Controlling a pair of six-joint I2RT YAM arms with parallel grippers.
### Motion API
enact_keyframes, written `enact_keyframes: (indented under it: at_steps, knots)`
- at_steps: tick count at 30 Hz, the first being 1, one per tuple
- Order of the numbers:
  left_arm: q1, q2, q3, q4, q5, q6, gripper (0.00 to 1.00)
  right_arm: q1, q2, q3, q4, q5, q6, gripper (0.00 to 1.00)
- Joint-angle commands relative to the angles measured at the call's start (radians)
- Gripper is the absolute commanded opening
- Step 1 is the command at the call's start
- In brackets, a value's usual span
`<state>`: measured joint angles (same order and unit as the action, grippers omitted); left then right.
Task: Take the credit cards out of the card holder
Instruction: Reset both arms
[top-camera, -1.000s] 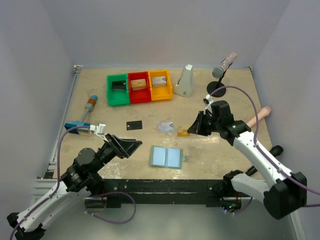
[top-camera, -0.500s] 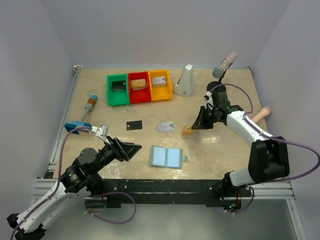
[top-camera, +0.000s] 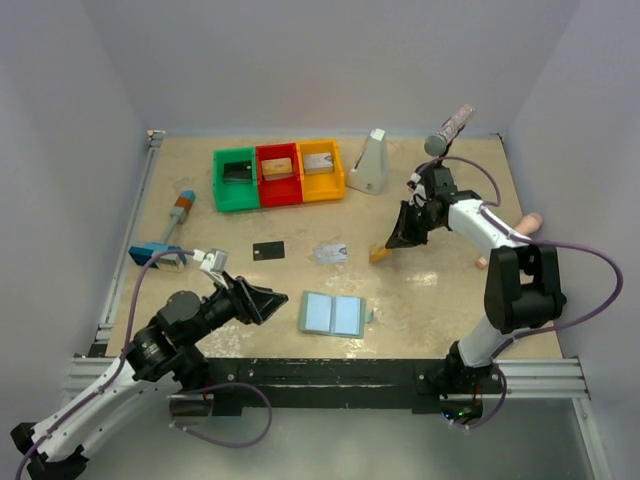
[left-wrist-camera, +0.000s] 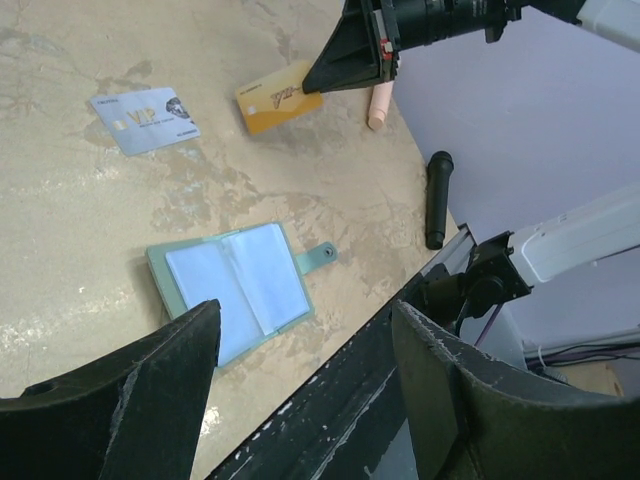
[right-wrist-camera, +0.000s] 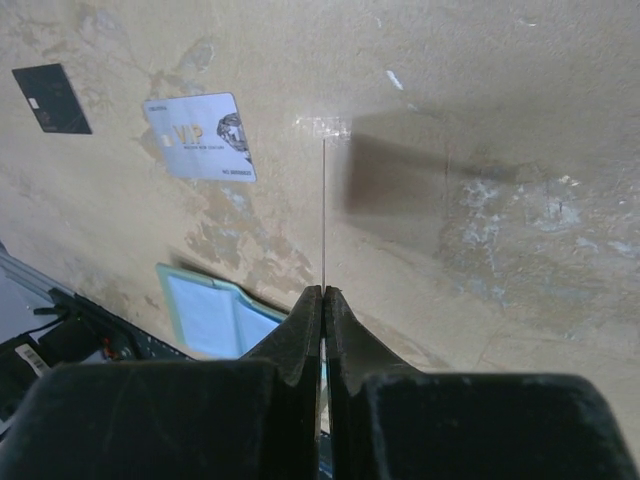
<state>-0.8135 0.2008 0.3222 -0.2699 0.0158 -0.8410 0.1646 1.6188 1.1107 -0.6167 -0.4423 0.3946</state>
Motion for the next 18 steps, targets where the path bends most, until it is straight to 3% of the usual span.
enact_keyframes:
  at_steps: [1,12,18]
  knots:
    - [0.004,0.025,0.037,0.047,0.047,0.037,0.74,-0.011,0.049,0.057,-0.057,-0.027,-0.063,0.0]
    - [0.002,0.052,0.023,0.074,0.062,0.033,0.74,-0.019,0.09,0.063,-0.067,-0.009,-0.068,0.0]
    - [0.004,0.06,0.009,0.089,0.067,0.028,0.74,-0.028,0.085,0.057,-0.072,0.002,-0.069,0.07]
